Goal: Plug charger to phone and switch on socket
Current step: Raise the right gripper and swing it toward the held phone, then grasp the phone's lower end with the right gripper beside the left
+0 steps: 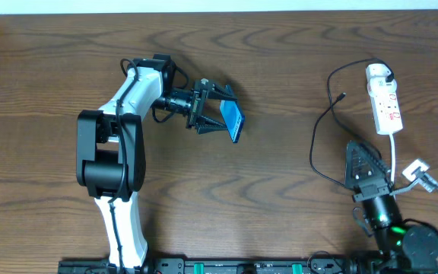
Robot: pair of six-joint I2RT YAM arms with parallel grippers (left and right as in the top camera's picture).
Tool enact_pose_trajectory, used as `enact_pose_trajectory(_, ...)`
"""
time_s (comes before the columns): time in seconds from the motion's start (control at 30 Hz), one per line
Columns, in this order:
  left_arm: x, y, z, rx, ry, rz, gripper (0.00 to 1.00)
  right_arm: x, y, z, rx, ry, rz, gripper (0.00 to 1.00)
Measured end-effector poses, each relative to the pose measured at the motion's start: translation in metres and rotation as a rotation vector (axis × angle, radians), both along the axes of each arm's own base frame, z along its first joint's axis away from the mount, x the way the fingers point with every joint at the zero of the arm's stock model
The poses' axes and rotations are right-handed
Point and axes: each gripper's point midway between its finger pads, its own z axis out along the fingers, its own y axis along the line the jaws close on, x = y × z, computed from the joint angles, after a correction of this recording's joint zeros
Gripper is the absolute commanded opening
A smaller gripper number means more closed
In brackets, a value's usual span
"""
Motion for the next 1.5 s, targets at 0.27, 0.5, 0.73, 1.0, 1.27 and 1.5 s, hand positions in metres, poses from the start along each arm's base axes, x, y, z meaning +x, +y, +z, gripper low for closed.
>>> enact_pose_trajectory(0.27,0.0,0.0,-0.002,0.008,0.002,-0.001,0.74,0.034,0.006,0.042,-0.239,0.233,0.031,0.99)
enact_pose_trajectory(0.5,-0.001,0.0,-0.002,0.009,0.002,-0.001,0.74,0.053,0.057,0.038,-0.357,0.503,0.267,0.99)
enact_pose_trajectory(0.73,-0.001,0.0,-0.002,0.008,0.002,-0.001,0.75,0.057,0.115,0.021,-0.373,0.557,0.512,0.99)
enact_pose_trajectory(1.0,-0.001,0.0,-0.002,0.008,0.002,-0.001,0.74,0.07,0.149,0.003,-0.406,0.557,0.592,0.99)
enact_pose_trajectory(1.27,-0.001,0.0,-0.002,0.008,0.002,-0.001,0.75,0.042,0.201,-0.031,-0.625,0.589,0.557,0.93)
enact_pose_trajectory(1.5,-0.001,0.0,-0.002,0.008,0.002,-0.001,0.74,0.051,0.205,-0.041,-0.708,0.583,0.358,0.92)
